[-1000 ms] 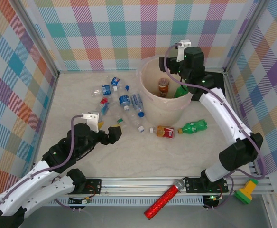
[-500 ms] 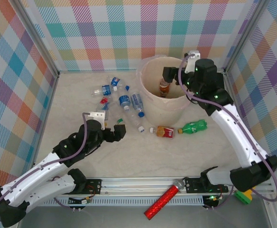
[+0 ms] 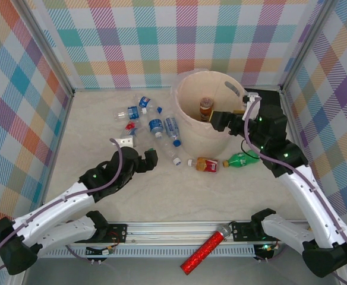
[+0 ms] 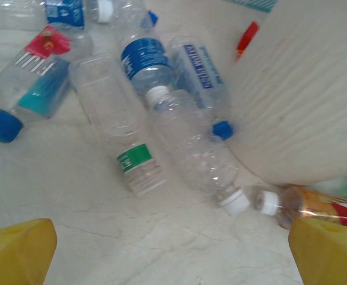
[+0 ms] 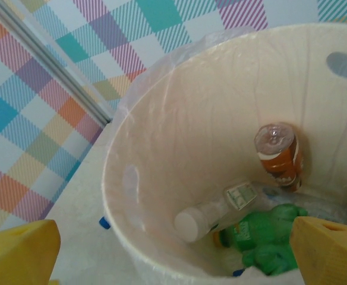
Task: Put the plastic bottles in the bin
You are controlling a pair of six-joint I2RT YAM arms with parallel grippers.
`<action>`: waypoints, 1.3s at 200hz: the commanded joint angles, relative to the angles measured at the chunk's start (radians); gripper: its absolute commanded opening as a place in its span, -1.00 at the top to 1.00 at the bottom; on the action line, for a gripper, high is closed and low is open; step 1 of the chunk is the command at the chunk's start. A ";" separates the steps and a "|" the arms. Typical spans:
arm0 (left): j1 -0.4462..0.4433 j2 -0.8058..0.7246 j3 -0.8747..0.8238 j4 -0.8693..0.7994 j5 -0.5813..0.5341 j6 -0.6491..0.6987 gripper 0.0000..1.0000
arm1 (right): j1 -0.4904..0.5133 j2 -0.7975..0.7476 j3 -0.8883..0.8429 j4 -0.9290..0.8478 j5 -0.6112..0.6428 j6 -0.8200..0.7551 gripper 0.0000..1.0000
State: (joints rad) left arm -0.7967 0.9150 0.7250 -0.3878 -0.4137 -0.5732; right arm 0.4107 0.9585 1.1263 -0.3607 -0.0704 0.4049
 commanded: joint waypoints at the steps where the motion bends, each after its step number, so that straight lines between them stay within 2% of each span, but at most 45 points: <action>1: 0.031 0.078 0.042 -0.030 -0.047 -0.072 -0.98 | -0.001 -0.040 -0.026 0.018 -0.068 0.043 -0.98; 46: 0.124 0.312 0.107 -0.028 0.051 -0.148 -0.71 | -0.001 -0.083 -0.037 0.007 -0.128 0.051 -0.98; 74: 0.204 0.422 0.098 0.092 0.191 -0.188 -0.51 | -0.001 -0.112 -0.042 -0.012 -0.133 0.043 -0.98; 91: 0.220 0.489 0.106 0.154 0.233 -0.202 -0.42 | 0.000 -0.129 -0.052 -0.014 -0.131 0.043 -0.98; 135: 0.249 0.630 0.136 0.216 0.265 -0.224 -0.39 | -0.001 -0.147 -0.057 -0.022 -0.125 0.032 -0.98; 223: 0.297 0.780 0.174 0.303 0.302 -0.214 -0.32 | -0.001 -0.115 -0.056 -0.016 -0.147 0.046 -0.98; 260: 0.300 0.799 0.182 0.308 0.308 -0.186 -0.09 | 0.001 -0.110 -0.053 -0.015 -0.152 0.056 -0.98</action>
State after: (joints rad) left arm -0.5053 1.6936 0.8837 -0.1017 -0.1230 -0.7856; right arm 0.4107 0.8501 1.0748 -0.3840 -0.2020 0.4423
